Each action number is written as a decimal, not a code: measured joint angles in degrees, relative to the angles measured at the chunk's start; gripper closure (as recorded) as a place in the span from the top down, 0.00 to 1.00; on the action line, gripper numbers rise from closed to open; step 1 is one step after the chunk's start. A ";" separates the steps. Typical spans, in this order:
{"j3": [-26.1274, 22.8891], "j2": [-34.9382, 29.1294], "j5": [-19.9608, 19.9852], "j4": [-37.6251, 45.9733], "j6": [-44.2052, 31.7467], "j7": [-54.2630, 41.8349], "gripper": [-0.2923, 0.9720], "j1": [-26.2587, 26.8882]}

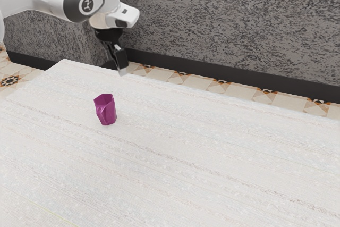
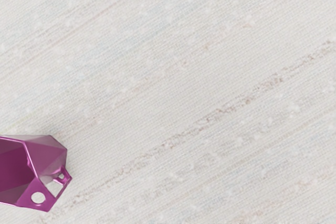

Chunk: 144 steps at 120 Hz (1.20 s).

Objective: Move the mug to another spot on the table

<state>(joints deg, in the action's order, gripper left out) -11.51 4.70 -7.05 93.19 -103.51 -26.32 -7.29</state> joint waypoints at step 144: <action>12.15 19.76 16.83 6.89 -20.86 6.49 0.77 -6.77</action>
<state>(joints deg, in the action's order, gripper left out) 0.64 24.46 9.78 100.07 -124.37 -19.83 -14.06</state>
